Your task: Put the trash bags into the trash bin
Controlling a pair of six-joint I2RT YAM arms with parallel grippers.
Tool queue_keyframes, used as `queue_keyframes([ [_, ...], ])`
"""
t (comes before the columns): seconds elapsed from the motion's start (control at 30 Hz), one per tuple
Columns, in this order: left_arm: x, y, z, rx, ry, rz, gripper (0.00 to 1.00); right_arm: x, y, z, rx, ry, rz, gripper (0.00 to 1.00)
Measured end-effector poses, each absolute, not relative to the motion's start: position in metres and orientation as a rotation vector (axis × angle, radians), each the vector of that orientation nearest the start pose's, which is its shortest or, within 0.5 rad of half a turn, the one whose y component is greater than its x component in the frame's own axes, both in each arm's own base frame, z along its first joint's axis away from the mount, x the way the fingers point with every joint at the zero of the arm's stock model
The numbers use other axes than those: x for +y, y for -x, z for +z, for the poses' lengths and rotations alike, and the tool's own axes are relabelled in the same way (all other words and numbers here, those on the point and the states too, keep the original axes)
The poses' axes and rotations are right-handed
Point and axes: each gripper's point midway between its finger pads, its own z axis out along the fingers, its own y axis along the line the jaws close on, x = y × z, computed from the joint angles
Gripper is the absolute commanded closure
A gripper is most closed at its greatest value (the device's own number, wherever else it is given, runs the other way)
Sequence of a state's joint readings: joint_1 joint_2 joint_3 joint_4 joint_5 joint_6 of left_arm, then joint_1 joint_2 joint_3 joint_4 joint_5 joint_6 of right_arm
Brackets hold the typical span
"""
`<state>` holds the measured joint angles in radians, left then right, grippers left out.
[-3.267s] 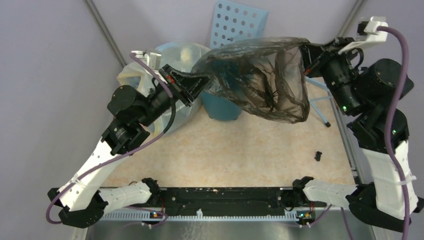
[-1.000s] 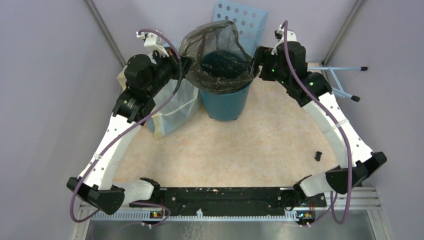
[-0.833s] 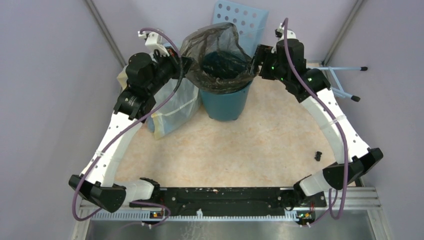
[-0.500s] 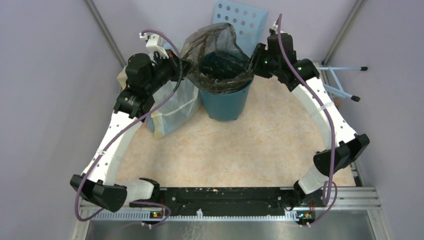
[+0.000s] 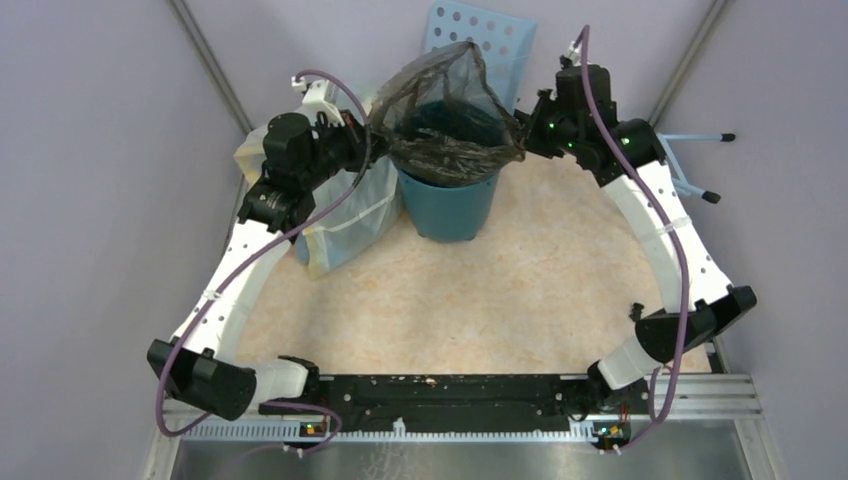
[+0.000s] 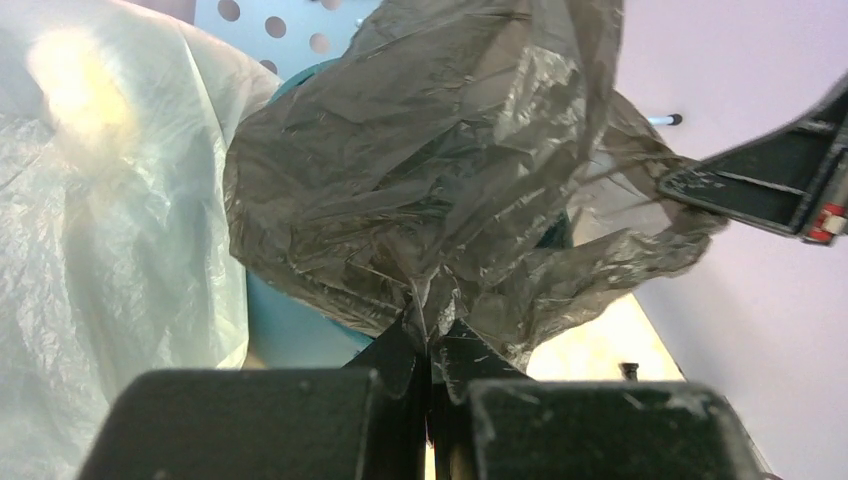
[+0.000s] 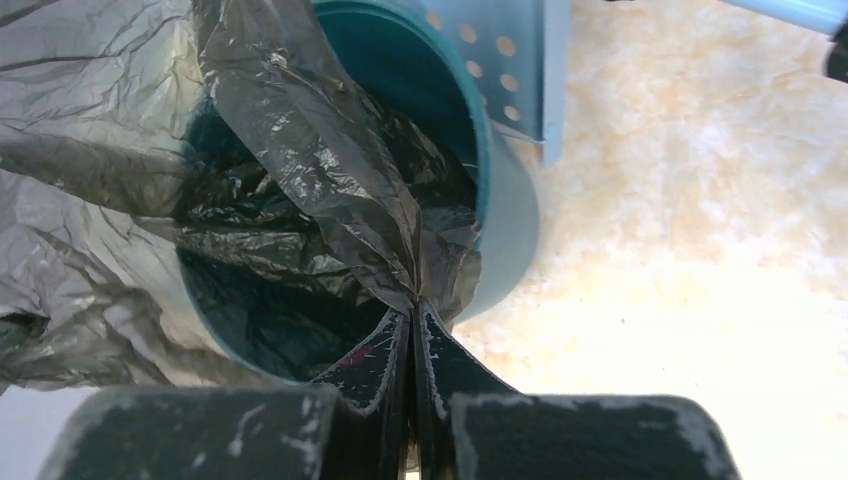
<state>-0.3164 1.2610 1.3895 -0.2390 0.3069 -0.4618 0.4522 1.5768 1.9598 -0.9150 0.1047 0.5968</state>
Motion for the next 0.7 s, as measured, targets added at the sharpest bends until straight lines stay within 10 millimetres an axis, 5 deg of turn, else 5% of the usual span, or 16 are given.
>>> queue_keyframes([
  [0.3,-0.211,-0.393,0.366,1.795,-0.117,-0.889,1.00,0.159,-0.363,0.367,2.114,-0.250,0.442,1.00],
  [0.53,-0.235,-0.420,0.335,1.929,-0.109,-0.981,1.00,0.172,-0.370,0.340,2.192,-0.193,0.457,0.85],
  [0.7,-0.233,-0.416,0.331,1.988,-0.080,-0.979,1.00,0.189,-0.374,0.323,2.262,-0.137,0.511,0.66],
])
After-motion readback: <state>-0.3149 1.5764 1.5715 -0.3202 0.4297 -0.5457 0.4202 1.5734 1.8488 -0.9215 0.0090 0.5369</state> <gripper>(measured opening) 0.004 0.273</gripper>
